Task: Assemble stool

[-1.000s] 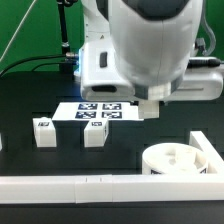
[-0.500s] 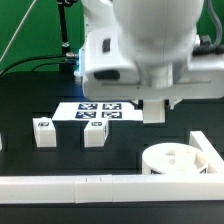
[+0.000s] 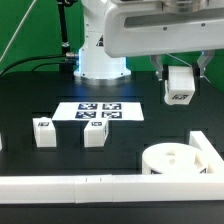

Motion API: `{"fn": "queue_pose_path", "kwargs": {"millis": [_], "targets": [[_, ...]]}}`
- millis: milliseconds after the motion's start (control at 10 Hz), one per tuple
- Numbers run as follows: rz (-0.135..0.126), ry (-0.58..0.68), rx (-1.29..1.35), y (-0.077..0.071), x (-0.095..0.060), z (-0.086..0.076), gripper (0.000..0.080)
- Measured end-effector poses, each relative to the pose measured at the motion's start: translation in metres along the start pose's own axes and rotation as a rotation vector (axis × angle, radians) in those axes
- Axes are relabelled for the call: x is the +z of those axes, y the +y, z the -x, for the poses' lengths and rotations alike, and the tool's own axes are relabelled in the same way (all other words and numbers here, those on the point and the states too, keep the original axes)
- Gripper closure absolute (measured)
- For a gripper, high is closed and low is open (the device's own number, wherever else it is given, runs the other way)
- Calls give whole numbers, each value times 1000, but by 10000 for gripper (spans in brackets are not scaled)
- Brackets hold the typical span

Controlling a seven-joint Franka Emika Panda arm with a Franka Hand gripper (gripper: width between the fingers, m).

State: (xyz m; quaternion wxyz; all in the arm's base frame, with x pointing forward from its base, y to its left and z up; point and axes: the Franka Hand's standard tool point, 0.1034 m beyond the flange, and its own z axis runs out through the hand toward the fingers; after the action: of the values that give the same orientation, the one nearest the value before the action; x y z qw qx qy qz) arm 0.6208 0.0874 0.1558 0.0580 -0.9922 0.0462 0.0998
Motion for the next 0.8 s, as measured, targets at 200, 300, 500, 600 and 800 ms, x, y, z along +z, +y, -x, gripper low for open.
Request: {"fn": "queue_pose_path", "kwargs": {"millis": [200,300,500,600,800], "targets": [[-25,207,2,-3,14,-11,475],[-39,280,8,-8,19,-10,475],[-93,453,30,-20,-2,-31,475],[-98,522,29,-21,-11,-34,475],[-100,658,20,-23,-4,-32,475]]}}
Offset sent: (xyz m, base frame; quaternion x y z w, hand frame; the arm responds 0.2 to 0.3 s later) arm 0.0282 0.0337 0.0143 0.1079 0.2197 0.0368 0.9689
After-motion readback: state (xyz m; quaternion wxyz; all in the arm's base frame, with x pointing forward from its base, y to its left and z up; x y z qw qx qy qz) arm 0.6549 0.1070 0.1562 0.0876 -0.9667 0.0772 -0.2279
